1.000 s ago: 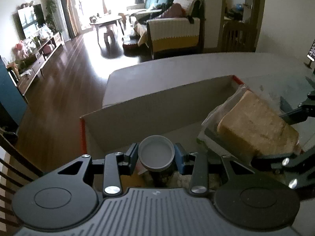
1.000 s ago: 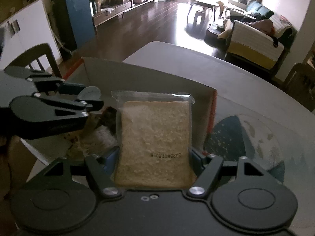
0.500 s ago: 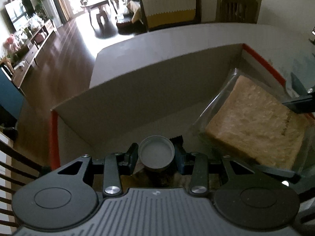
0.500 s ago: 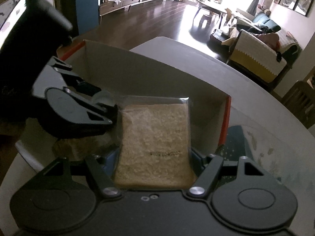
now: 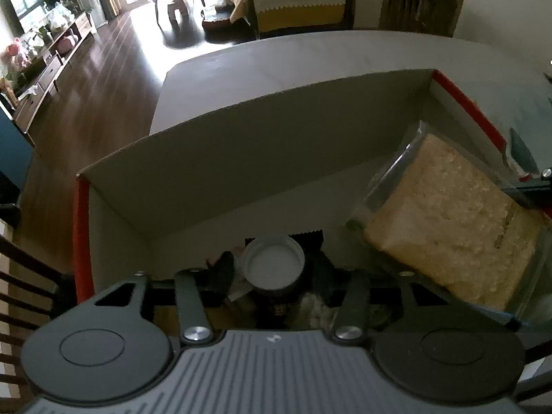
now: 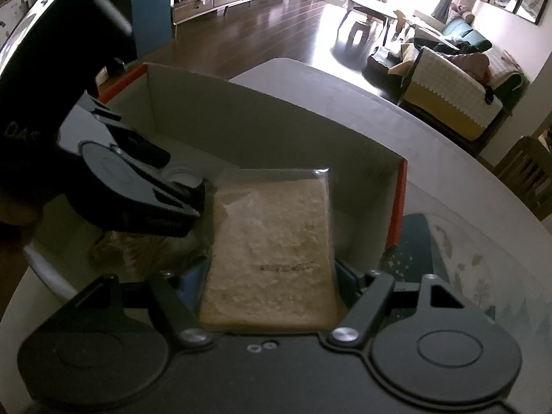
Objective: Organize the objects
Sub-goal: 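Open both tools to release the bread and white cup into the box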
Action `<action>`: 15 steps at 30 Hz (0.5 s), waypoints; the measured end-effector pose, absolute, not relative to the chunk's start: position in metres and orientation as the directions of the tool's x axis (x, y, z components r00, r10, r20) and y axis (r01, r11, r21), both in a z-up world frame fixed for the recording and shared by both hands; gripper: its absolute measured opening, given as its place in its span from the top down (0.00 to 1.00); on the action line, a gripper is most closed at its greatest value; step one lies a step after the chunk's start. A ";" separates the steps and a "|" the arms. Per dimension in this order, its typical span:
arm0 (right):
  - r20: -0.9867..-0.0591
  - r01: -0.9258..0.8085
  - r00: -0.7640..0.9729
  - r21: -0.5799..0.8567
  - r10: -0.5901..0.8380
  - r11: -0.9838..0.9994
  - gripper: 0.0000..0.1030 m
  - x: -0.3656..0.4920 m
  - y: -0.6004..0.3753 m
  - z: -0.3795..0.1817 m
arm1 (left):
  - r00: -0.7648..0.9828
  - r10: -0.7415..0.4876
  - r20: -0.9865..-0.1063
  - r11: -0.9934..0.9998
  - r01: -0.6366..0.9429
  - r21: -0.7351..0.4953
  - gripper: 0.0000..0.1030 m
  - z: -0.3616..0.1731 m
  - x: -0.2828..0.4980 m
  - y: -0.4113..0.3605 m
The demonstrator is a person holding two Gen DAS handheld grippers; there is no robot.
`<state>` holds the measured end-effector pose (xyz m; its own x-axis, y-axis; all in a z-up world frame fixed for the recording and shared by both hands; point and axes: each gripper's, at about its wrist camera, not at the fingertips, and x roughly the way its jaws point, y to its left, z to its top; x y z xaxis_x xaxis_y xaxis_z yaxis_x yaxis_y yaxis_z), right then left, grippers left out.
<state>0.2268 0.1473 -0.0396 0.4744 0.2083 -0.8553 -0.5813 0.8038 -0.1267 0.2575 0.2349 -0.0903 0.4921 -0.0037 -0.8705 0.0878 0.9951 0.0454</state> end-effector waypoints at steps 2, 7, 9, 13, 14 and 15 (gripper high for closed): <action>-0.853 -0.581 0.476 -0.121 0.215 0.805 0.27 0.226 0.145 -0.038 | 0.510 -0.005 -0.860 0.995 0.088 0.046 0.43 -0.085 0.256 0.235; -0.846 -0.579 0.473 -0.087 0.247 0.811 0.23 0.224 0.137 -0.034 | 0.539 -0.010 -0.843 0.995 0.087 0.044 0.35 -0.077 0.246 0.233; -0.840 -0.580 0.480 -0.085 0.255 0.810 0.21 0.221 0.134 -0.031 | 0.544 -0.008 -0.839 0.995 0.086 0.046 0.35 -0.075 0.240 0.232; -0.826 -0.581 0.489 -0.068 0.281 0.811 0.18 0.217 0.127 -0.024 | 0.555 -0.008 -0.832 0.996 0.075 0.041 0.35 -0.069 0.228 0.230; -0.822 -0.581 0.491 -0.062 0.289 0.811 0.17 0.217 0.125 -0.022 | 0.560 -0.009 -0.828 0.997 0.073 0.038 0.35 -0.067 0.225 0.229; -0.818 -0.581 0.493 -0.057 0.296 0.812 0.17 0.215 0.123 -0.019 | 0.566 -0.012 -0.824 0.997 0.071 0.035 0.35 -0.064 0.224 0.231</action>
